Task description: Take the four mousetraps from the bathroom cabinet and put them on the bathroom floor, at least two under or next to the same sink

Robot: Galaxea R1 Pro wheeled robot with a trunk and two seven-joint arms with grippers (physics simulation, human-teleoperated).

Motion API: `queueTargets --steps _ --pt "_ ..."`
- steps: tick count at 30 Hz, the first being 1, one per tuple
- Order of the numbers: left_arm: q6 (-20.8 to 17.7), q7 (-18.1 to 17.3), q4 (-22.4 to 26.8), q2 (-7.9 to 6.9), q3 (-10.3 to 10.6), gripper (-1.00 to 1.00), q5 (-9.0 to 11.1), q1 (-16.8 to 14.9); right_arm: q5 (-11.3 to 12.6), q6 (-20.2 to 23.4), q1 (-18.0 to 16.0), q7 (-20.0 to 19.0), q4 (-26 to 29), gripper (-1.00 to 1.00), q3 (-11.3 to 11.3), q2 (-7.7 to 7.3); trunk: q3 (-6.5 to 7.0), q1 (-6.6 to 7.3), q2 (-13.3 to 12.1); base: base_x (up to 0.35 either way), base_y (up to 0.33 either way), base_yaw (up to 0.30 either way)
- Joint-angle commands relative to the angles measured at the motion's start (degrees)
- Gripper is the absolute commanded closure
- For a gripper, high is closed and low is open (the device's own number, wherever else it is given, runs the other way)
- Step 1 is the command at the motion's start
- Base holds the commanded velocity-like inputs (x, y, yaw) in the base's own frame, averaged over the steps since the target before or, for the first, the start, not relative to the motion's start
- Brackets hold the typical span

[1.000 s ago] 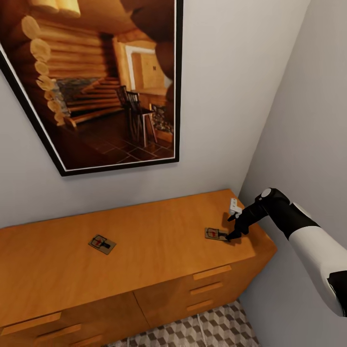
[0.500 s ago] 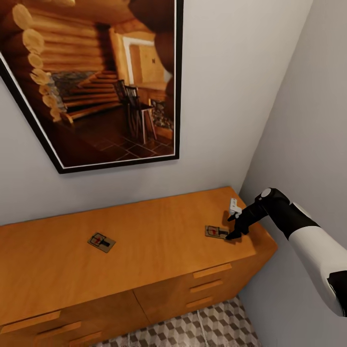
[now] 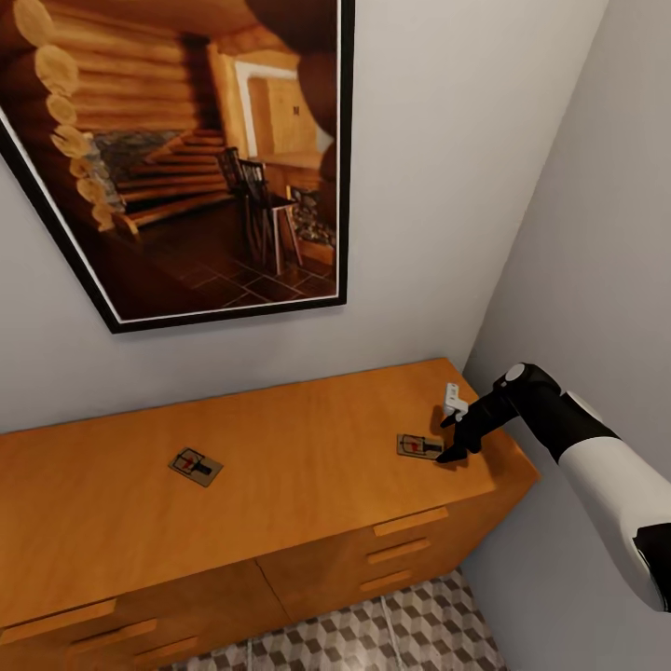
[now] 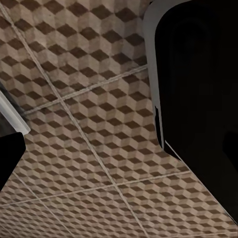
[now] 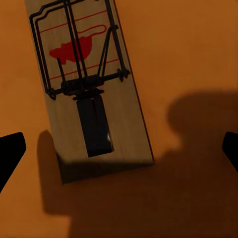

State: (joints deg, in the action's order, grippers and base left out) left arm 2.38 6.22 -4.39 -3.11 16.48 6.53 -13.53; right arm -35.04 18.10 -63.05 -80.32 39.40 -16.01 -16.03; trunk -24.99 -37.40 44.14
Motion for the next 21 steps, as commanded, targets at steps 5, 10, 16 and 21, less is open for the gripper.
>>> queueTargets --steps 5,10,16,21 --pt "0.3 0.0 -0.2 0.03 0.5 -1.00 0.6 -0.1 -0.1 0.5 0.0 -0.1 0.1 -1.00 -0.2 -0.05 -0.10 -0.02 0.0 0.000 0.000 0.000" --pt "0.3 0.0 -0.2 0.03 0.5 -1.00 0.6 -0.1 -0.1 0.5 0.0 -0.1 0.0 -1.00 -0.2 -0.05 -0.11 -0.02 0.0 0.000 0.000 0.000" --pt "0.3 0.0 -0.2 0.03 0.5 -1.00 0.6 -0.1 -0.1 0.5 0.0 -0.1 -0.1 -1.00 -0.3 -0.02 -0.11 -0.02 0.0 0.000 0.000 0.000" --pt "0.3 0.0 -0.2 0.03 0.5 -1.00 0.6 -0.1 -0.1 0.5 0.0 -0.1 -0.1 -1.00 -0.3 0.02 -0.14 -0.02 0.0 0.000 0.000 0.000"
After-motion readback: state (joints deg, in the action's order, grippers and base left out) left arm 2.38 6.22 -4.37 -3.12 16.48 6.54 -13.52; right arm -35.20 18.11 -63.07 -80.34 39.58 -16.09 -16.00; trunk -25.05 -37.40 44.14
